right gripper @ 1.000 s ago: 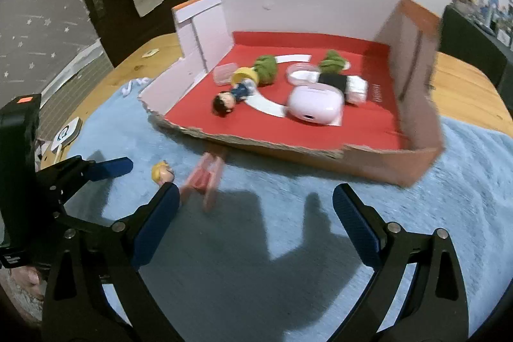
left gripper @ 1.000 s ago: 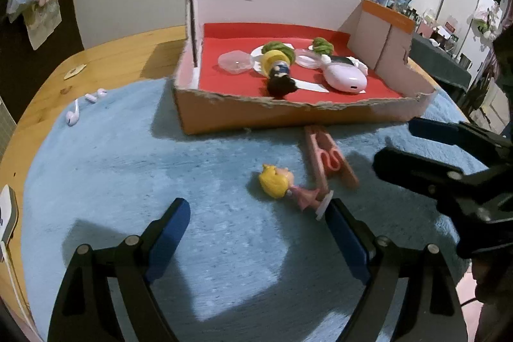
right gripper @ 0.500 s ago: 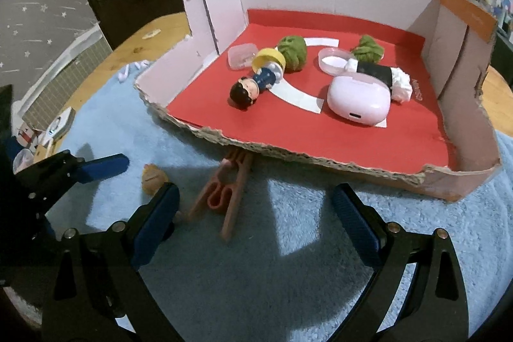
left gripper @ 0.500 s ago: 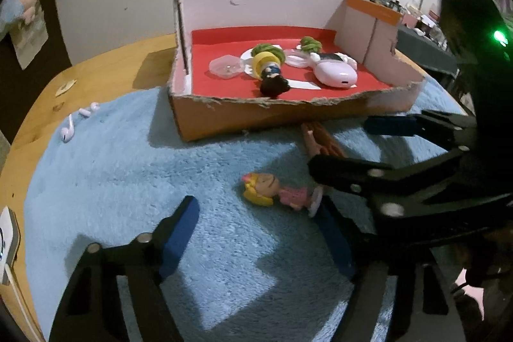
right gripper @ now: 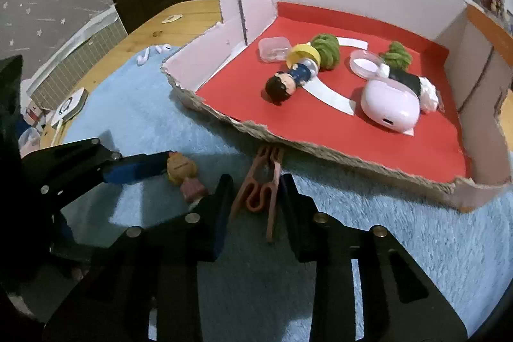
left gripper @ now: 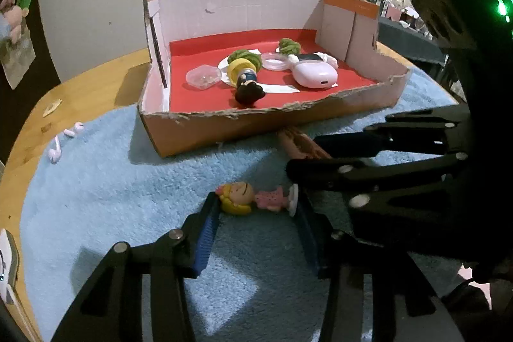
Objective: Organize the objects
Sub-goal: 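Grasp the blonde doll with the left gripper while the right grasps the pink clothespin, then lift the blonde doll and pink clothespin over the red box with both grippers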
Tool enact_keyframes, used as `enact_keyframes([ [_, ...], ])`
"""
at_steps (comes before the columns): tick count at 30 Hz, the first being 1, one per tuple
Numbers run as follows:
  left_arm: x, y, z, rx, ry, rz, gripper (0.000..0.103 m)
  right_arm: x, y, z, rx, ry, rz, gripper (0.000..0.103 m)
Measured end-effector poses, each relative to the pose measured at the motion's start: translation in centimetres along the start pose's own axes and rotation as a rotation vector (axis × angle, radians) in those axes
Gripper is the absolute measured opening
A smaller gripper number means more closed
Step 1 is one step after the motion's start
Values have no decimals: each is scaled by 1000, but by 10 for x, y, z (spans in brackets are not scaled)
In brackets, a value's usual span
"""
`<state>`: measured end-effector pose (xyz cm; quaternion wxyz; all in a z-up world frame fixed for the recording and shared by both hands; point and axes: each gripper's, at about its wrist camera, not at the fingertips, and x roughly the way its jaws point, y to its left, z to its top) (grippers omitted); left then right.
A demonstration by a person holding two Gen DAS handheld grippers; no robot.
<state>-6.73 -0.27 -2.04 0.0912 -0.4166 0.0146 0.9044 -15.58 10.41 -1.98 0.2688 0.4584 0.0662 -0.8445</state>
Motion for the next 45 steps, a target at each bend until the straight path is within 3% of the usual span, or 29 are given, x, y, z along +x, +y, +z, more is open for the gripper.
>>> enact_keyframes([
  [16, -7, -4, -1, -57, -11, -3, 49, -26, -15, -23, 63, -23, 23, 25],
  [28, -6, -4, -1, -61, -1, 5, 48, -6, 4, -14, -114, 22, -87, 23],
  [32, -12, 2, -1, -81, -16, 6, 48, -9, 2, -16, -110, 12, -71, 23],
  [36, -15, 5, 0, -96, -25, -4, 48, -16, -3, -23, -59, -17, -2, 23],
  [45, -26, -2, 11, -88, -61, -11, 48, -36, -2, -22, -29, -71, 28, 23],
])
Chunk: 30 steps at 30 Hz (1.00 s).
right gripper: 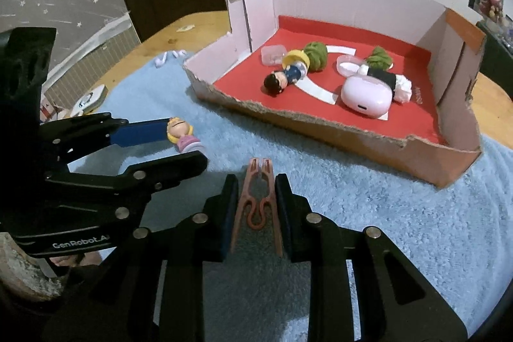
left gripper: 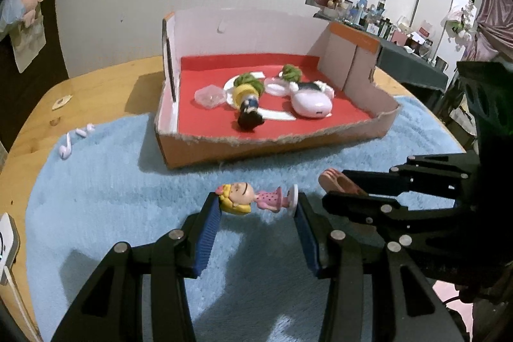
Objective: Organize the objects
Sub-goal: 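Lift the blonde doll and pink clothespin over the red box with both grippers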
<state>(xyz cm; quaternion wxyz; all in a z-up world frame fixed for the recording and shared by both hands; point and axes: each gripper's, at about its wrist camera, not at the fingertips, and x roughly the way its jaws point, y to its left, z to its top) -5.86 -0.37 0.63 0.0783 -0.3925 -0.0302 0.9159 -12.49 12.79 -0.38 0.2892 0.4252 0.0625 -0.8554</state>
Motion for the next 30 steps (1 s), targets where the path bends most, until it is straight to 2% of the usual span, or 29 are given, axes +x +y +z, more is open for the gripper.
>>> enact_keyframes([
  [19, 3, -10, 34, 12, -28, -16, 48, -32, -12, 17, 27, -70, 7, 23],
  [30, 18, -11, 60, 6, -24, -33, 48, -36, -26, 35, 38, -91, -3, 23],
])
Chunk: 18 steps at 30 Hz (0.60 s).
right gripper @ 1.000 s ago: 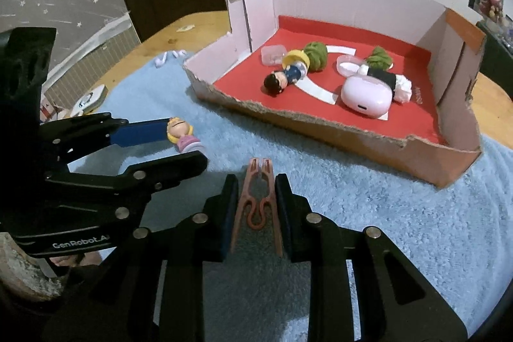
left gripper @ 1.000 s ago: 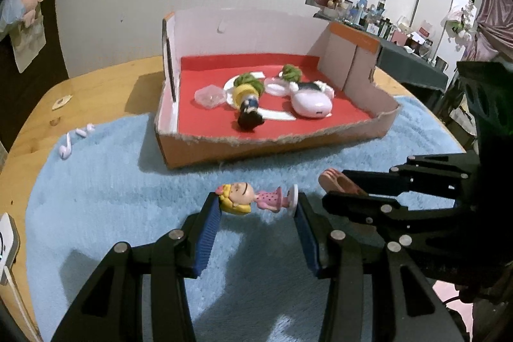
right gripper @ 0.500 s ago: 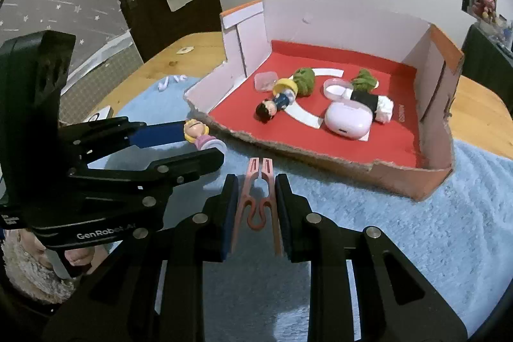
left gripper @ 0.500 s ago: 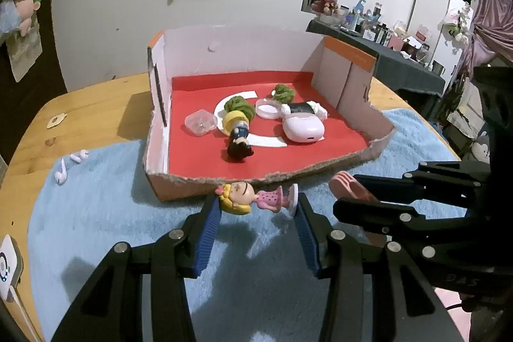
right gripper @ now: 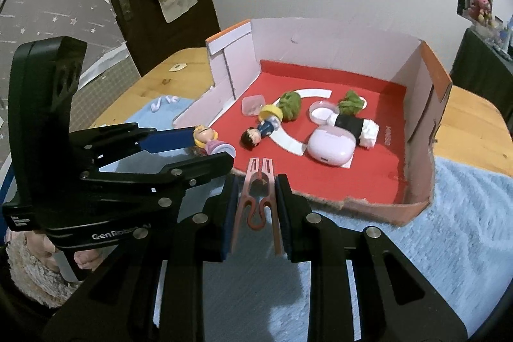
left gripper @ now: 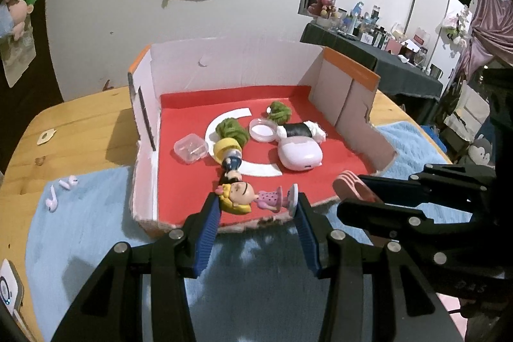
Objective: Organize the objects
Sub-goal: 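Lift the blonde doll and pink clothespin over the red box with both grippers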
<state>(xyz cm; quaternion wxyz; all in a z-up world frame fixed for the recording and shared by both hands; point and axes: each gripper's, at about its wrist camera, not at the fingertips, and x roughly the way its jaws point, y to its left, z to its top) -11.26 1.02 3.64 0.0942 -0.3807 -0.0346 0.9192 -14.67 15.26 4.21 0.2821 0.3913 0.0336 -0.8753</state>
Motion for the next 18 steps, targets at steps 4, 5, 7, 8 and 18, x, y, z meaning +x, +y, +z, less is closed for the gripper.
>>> enact_keyframes([
  [4, 7, 1, 8, -5, 7, -7, 48, 3, -7, 8, 5, -3, -5, 23],
  [5, 9, 1, 11, -5, 10, -8, 48, 4, -8, 10, 6, -2, -7, 23],
  [7, 13, 1, 14, -3, 18, -10, 48, 6, -11, 13, 7, -2, -10, 23],
  [8, 16, 1, 15, -2, 24, -13, 48, 8, -12, 15, 7, -1, -11, 23],
  [18, 45, -3, 19, 19, 98, -64, 48, 29, -39, 25, 53, 31, -18, 23],
])
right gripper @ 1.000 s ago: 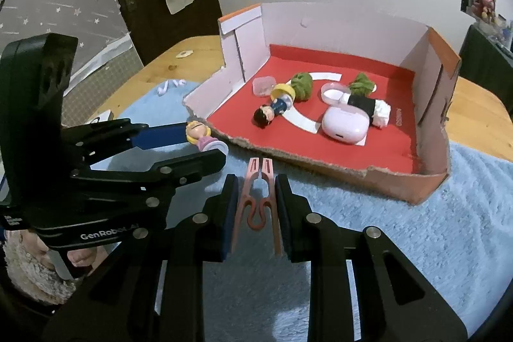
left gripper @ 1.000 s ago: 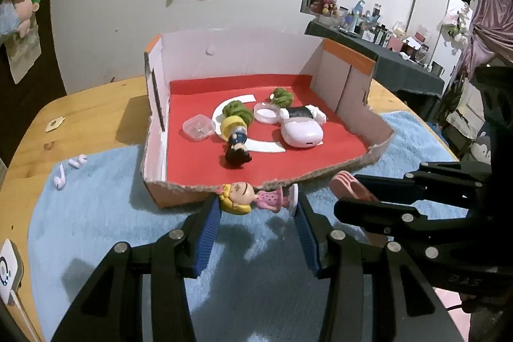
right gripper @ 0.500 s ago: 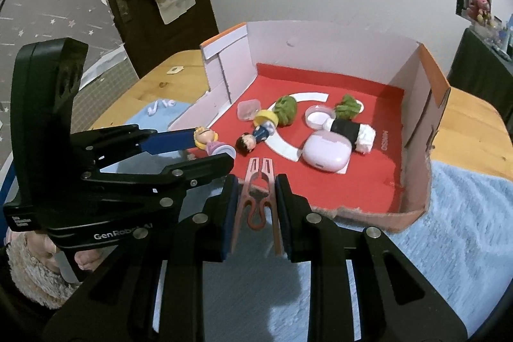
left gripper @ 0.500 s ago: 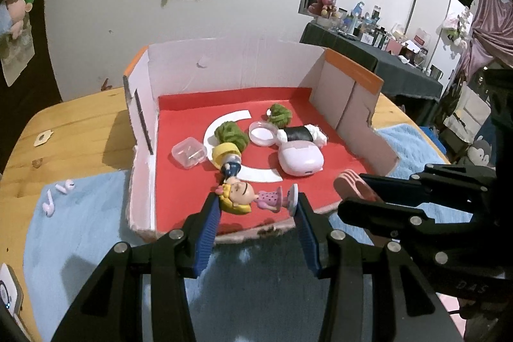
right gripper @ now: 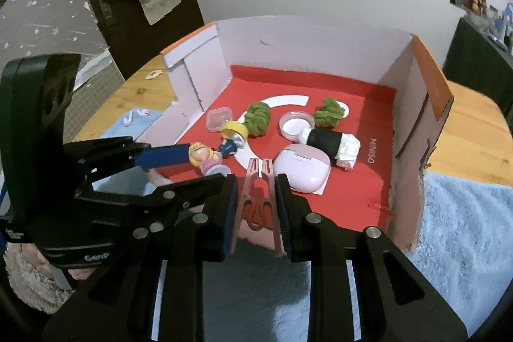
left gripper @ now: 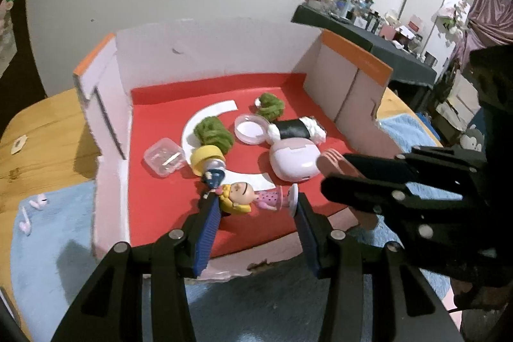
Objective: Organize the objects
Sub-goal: 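Lift the blonde doll and pink clothespin over the red box with both grippers, then lower the doll and clothespin onto the red floor and open both grippers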
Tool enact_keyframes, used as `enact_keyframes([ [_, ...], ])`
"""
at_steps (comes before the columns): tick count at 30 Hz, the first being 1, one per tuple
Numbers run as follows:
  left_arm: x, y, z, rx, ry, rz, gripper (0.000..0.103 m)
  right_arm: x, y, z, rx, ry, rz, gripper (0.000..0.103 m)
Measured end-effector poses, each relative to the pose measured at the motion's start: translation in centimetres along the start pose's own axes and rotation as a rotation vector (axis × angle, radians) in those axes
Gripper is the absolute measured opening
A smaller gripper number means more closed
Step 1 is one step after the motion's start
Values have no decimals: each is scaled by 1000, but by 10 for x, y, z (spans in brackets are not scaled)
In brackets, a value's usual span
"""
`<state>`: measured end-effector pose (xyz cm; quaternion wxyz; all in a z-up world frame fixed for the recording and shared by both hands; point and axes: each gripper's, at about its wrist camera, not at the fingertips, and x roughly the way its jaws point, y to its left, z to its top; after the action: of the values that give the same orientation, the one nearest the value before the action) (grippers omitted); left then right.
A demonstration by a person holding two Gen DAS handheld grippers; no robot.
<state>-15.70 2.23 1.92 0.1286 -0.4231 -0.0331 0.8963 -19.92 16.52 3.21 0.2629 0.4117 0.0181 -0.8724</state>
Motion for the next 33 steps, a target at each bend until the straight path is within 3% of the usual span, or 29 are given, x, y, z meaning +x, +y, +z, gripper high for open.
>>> enact_keyframes([
  [5, 7, 4, 0, 0, 25, -20, 48, 9, -10, 2, 28, 23, 24, 23],
  [12, 20, 15, -2, -11, 69, 11, 48, 23, -10, 5, 31, 65, 56, 23],
  [22, 26, 27, 1, -30, 75, 24, 48, 46, -13, 8, 48, 132, 74, 23],
  [33, 33, 26, 5, -26, 70, 60, 48, 53, -24, 3, 3, 131, -104, 23],
])
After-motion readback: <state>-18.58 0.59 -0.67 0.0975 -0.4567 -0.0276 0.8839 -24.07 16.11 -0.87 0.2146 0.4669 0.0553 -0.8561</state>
